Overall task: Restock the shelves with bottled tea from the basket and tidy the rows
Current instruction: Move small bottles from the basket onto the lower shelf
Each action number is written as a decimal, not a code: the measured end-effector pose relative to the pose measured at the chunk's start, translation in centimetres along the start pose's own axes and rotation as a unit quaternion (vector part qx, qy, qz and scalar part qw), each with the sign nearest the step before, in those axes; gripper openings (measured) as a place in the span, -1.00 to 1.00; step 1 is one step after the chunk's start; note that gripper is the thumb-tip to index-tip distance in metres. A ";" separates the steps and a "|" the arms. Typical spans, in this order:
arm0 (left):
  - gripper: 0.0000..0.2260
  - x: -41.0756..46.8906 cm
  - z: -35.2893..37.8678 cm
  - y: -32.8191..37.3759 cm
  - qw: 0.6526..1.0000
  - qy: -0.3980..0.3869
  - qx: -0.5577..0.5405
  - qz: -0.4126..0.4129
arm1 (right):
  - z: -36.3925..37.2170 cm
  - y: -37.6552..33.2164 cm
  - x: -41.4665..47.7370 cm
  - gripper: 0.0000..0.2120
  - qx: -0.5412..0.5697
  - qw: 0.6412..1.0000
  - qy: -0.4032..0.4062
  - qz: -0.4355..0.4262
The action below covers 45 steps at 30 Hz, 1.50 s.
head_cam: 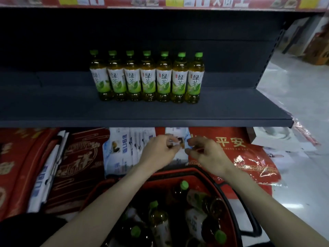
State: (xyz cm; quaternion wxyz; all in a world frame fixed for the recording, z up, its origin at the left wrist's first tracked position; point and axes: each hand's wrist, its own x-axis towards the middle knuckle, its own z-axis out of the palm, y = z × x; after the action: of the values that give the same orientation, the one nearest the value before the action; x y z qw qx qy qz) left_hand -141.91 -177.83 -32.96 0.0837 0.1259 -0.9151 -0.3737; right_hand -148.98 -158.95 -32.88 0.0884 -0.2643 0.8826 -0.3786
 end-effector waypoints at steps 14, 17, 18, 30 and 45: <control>-0.67 -8.2 3.9 -12.0 0.935 -0.204 -0.076 -0.280 | 4.2 5.0 -6.9 -0.71 -0.157 0.974 -0.118 0.110; -0.72 -8.6 5.2 -13.6 0.918 -0.237 -0.073 -0.309 | 4.9 4.8 -7.2 -0.62 -0.219 0.956 -0.137 0.137; -0.71 -8.7 5.5 -13.9 0.916 -0.241 -0.076 -0.312 | 5.1 4.6 -7.3 -0.61 -0.242 0.949 -0.144 0.144; -0.41 -9.5 8.3 -15.3 0.886 -0.337 -0.094 -0.304 | 8.3 3.9 -6.5 -0.59 -0.465 0.852 -0.207 0.120; -0.70 -9.0 6.4 -12.7 0.913 -0.331 -0.126 -0.205 | 5.4 3.8 -7.1 -0.63 -0.378 0.905 -0.126 0.148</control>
State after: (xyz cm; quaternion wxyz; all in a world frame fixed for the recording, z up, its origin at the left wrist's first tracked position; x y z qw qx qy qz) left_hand -132.79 -179.71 -46.91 -0.2871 0.1681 -0.7901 -0.5149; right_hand -142.61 -156.33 -39.69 0.1470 -0.1898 0.9700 0.0372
